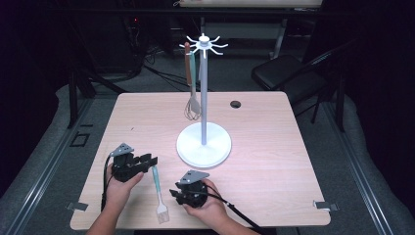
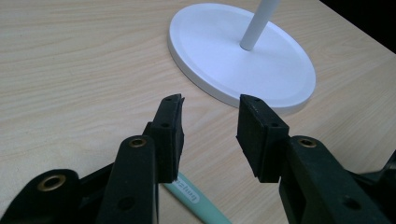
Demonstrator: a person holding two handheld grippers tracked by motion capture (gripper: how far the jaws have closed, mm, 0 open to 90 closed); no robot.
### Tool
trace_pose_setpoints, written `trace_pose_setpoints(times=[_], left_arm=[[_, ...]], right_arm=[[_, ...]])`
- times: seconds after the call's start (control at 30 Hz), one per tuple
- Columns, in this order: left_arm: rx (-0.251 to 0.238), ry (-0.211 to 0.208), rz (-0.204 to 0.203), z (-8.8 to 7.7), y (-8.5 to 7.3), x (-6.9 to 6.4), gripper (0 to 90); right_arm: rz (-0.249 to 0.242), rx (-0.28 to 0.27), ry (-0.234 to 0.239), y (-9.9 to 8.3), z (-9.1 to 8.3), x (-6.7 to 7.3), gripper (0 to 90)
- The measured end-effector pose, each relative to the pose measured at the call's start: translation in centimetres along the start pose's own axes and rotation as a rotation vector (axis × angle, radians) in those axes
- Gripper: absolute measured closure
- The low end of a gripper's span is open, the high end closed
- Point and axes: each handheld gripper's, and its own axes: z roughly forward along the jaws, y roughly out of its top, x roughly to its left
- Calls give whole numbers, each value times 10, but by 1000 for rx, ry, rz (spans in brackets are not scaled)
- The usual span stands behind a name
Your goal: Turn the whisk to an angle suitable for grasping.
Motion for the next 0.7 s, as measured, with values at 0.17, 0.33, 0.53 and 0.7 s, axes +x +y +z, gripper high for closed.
trace_pose_setpoints(times=[0.17,0.33,0.53,0.7], left_arm=[[5,2,3,-1,0,2,604],[4,4,0,0,-1,2,603],[7,6,-1,1,-1,2,602],[5,3,-4,0,-1,3,602]], right_arm=[[-8,0,29,5,20,16,609],[-23,36,16,6,34,23,587],[-20,56,-8,10,43,26,599],[-76,72,-36,12,45,30,640]])
